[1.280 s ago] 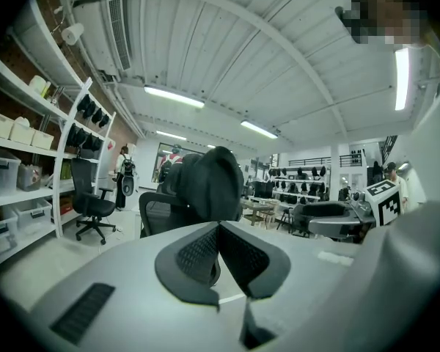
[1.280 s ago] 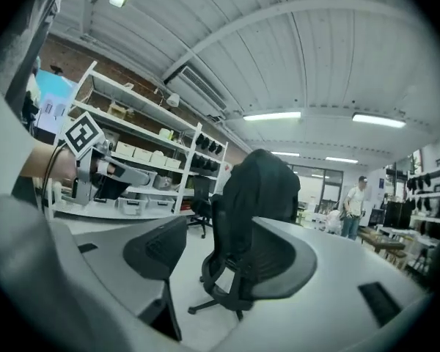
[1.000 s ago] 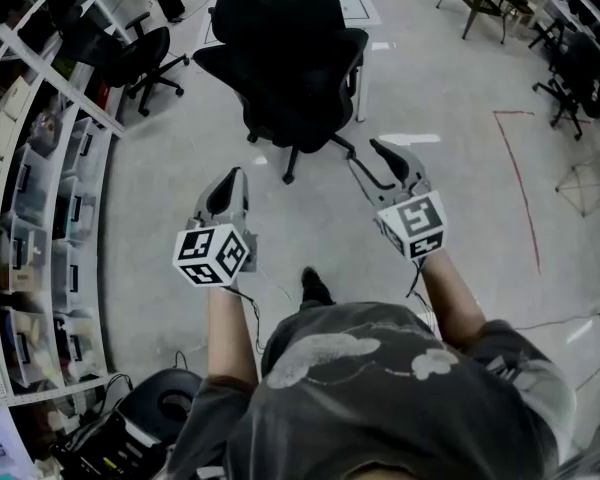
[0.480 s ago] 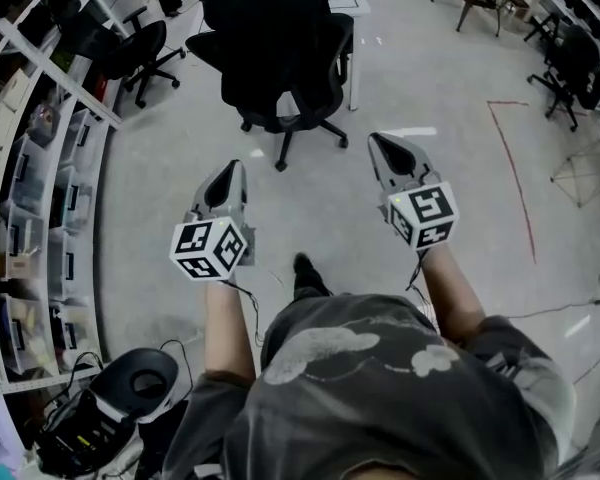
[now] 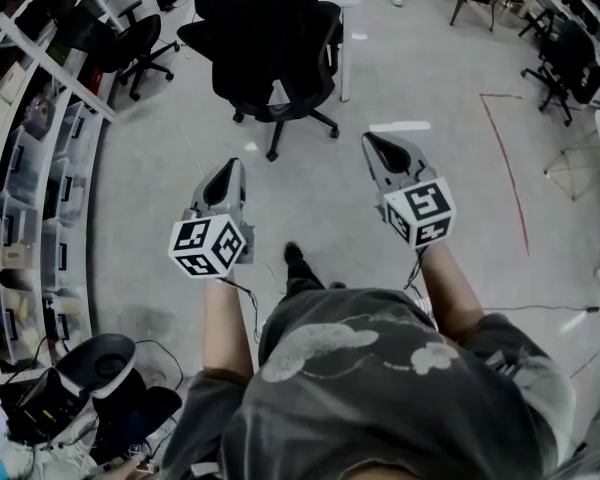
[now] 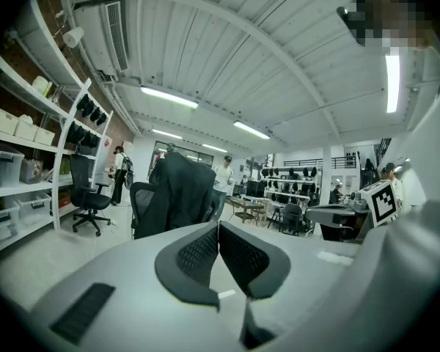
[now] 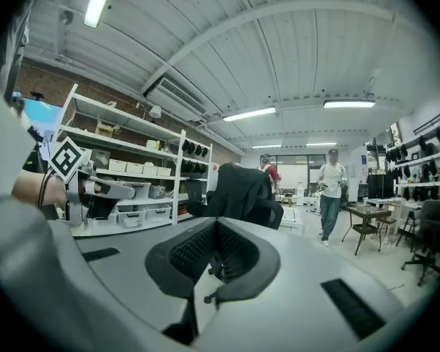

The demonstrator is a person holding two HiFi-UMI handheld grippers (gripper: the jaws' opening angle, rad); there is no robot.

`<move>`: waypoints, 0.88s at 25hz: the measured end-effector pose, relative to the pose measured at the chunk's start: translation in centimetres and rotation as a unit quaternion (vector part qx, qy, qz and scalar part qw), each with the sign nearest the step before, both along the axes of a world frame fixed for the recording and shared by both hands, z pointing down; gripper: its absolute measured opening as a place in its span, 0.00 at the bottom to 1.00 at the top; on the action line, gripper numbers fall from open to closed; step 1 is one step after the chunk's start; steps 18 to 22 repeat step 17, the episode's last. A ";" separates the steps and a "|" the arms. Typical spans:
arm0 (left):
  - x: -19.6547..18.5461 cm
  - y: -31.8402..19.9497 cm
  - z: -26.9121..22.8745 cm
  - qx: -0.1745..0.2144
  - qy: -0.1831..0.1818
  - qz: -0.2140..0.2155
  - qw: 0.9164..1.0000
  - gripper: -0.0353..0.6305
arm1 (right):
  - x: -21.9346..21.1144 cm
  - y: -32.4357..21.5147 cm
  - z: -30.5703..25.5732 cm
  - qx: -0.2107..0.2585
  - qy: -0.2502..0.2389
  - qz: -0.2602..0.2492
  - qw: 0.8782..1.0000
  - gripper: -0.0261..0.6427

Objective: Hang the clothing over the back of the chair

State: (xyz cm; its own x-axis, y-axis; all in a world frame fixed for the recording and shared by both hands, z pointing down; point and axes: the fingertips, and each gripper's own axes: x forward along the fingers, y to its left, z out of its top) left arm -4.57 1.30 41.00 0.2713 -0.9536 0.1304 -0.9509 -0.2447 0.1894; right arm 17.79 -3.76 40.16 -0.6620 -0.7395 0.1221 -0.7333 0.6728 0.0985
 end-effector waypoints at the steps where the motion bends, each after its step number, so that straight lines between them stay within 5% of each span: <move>1: 0.2 0.2 0.1 -0.001 0.000 0.001 1.000 0.06 | 0.1 0.3 0.1 -0.002 0.002 -0.001 1.000 0.03; 22: 2.0 2.4 1.4 -0.024 -0.008 0.004 1.000 0.06 | -0.9 2.5 1.0 -0.005 0.025 -0.053 0.998 0.03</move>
